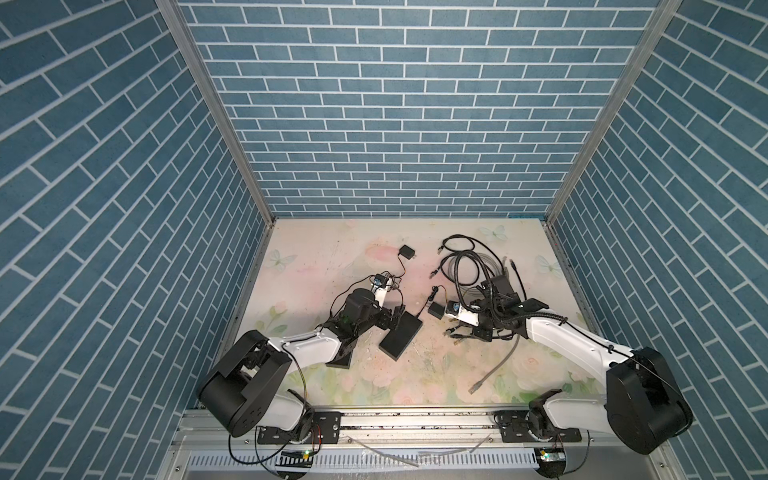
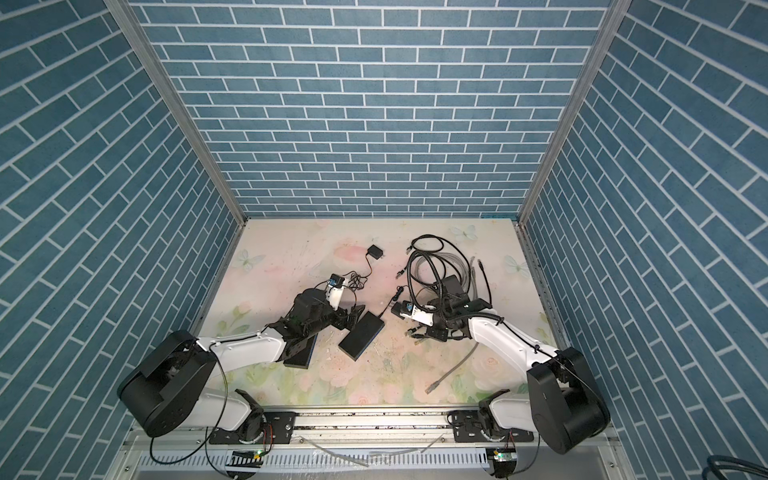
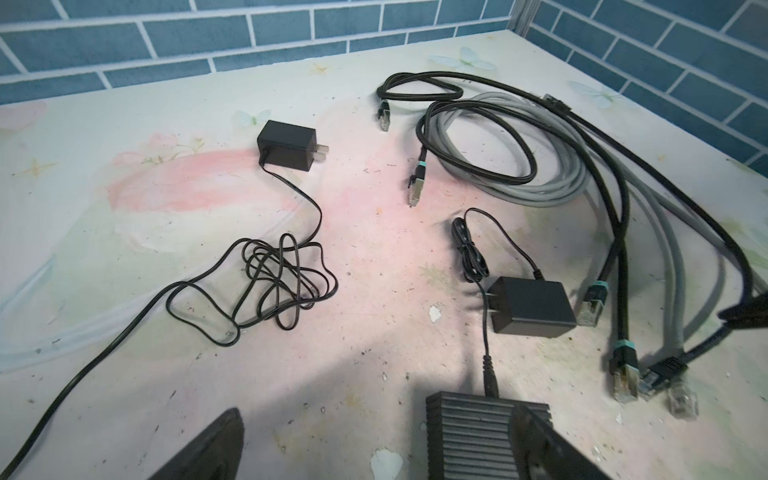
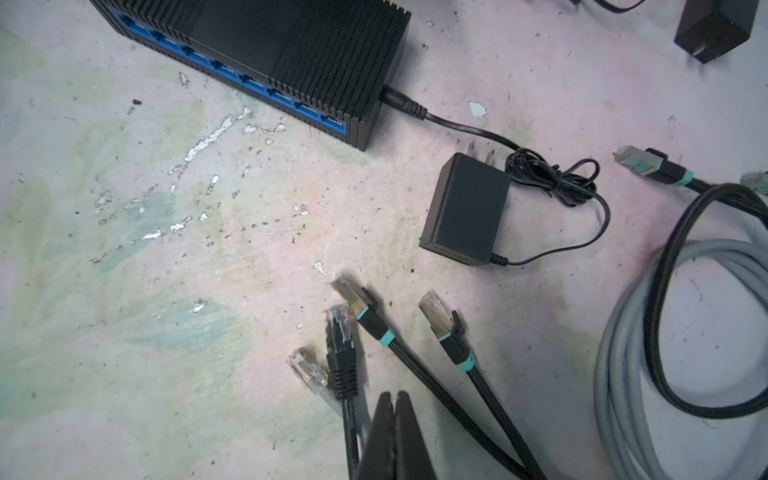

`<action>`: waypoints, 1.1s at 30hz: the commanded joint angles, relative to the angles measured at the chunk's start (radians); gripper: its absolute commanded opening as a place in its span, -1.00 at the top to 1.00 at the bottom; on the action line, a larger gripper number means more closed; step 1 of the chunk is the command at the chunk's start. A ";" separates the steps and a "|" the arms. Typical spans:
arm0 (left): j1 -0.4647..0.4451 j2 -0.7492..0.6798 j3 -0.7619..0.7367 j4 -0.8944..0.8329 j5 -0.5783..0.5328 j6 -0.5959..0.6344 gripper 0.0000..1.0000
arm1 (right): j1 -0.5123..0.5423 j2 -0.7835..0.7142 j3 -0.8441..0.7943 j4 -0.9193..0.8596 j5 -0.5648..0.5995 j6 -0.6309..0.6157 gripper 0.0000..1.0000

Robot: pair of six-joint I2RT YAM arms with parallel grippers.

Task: Insert the plug into the switch port
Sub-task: 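Grasp a black ethernet cable's clear plug with the right gripper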

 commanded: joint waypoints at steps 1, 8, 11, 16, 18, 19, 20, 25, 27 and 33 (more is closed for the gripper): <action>0.001 -0.043 -0.029 0.080 0.025 0.051 -0.99 | 0.004 0.024 0.000 -0.075 0.006 -0.034 0.62; 0.002 -0.068 -0.042 0.064 -0.001 0.063 -0.99 | -0.012 0.063 0.010 -0.158 0.097 -0.049 0.46; 0.001 -0.073 -0.057 0.083 0.000 0.069 -0.99 | -0.039 0.050 0.002 -0.164 0.099 -0.058 0.45; 0.002 -0.078 -0.086 0.146 -0.019 0.051 -0.99 | -0.054 0.057 -0.008 -0.179 0.115 -0.072 0.45; 0.001 -0.079 -0.106 0.195 -0.049 0.037 -0.99 | -0.055 0.064 -0.014 -0.168 0.117 -0.072 0.46; 0.001 -0.081 -0.115 0.215 -0.055 0.038 -0.99 | -0.054 0.069 -0.017 -0.159 0.122 -0.072 0.46; 0.001 -0.084 -0.121 0.228 -0.057 0.040 -0.99 | -0.055 0.073 -0.020 -0.148 0.128 -0.072 0.47; 0.001 -0.081 -0.108 0.213 -0.059 0.038 -0.99 | -0.054 0.098 -0.015 -0.130 0.117 -0.072 0.51; 0.001 -0.072 -0.101 0.203 -0.032 0.043 -0.99 | -0.054 0.102 -0.014 -0.129 0.104 -0.071 0.52; 0.002 -0.033 -0.106 0.252 0.026 0.039 -0.99 | -0.053 0.120 -0.013 -0.127 0.069 -0.068 0.52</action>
